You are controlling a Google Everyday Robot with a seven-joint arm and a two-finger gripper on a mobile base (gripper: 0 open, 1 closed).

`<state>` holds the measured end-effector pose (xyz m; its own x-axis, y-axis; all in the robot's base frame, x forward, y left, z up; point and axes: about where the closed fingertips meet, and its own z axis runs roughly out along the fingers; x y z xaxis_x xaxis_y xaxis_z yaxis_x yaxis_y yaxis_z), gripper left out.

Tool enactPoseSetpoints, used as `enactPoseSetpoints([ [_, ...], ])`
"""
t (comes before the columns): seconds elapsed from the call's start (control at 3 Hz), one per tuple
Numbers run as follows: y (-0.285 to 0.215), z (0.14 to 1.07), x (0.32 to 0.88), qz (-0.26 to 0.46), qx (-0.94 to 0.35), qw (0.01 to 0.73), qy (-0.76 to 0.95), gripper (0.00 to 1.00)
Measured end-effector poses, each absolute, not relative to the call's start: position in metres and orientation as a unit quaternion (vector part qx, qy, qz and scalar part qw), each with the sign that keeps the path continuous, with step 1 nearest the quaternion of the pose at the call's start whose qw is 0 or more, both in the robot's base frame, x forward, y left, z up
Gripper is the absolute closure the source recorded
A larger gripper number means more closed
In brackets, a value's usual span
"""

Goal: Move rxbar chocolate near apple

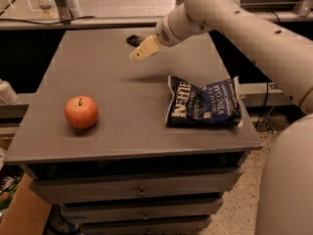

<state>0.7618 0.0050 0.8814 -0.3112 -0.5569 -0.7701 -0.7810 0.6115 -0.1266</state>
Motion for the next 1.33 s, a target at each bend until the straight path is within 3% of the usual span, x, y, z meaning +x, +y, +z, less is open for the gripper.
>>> enactPoseSetpoints([
  [0.67,0.001,0.878,0.77,0.155,-0.415,0.416,0.794,0.0],
  [1.33,0.031,0.852,0.816,0.19,-0.417,0.411,0.788,0.0],
])
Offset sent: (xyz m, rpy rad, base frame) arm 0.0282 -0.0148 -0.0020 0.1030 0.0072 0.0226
